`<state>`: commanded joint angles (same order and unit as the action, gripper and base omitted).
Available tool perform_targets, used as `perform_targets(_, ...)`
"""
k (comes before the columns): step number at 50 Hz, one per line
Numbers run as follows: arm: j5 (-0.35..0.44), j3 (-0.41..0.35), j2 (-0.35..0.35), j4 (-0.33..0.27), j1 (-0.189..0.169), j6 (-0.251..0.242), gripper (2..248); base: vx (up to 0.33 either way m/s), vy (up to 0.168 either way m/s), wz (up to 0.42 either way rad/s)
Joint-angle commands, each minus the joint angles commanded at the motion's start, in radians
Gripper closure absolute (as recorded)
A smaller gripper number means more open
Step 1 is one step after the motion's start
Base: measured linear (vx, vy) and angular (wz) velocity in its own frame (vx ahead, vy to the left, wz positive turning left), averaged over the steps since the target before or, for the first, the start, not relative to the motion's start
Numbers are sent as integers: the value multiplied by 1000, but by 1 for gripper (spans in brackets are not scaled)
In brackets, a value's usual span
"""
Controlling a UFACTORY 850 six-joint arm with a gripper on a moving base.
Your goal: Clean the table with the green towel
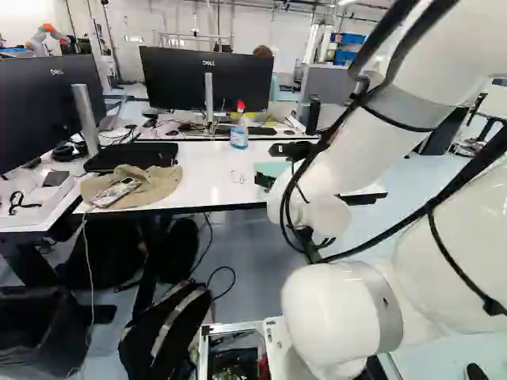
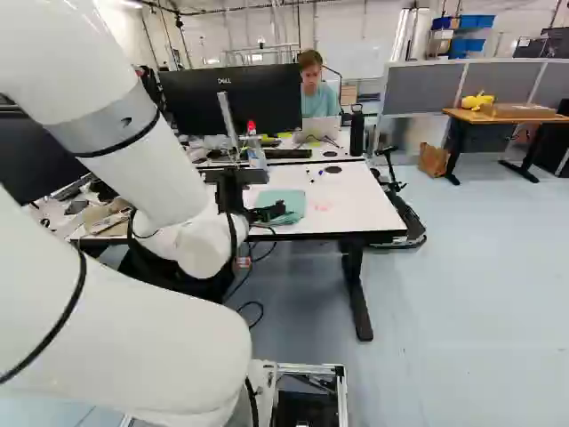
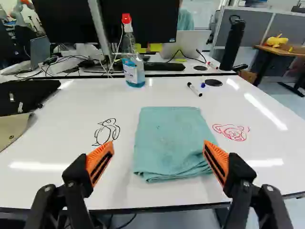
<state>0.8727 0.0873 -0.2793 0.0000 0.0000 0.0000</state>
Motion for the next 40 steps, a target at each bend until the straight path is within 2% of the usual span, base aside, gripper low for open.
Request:
perform_targets(16, 0, 0, -23, 0, 0, 0, 3, 0, 0, 0)
perform_targets(24, -8, 25, -18, 0, -2, 0, 3, 0, 0, 0)
perform_targets(40, -124, 106, 30, 12, -14, 0, 3, 0, 0, 0)
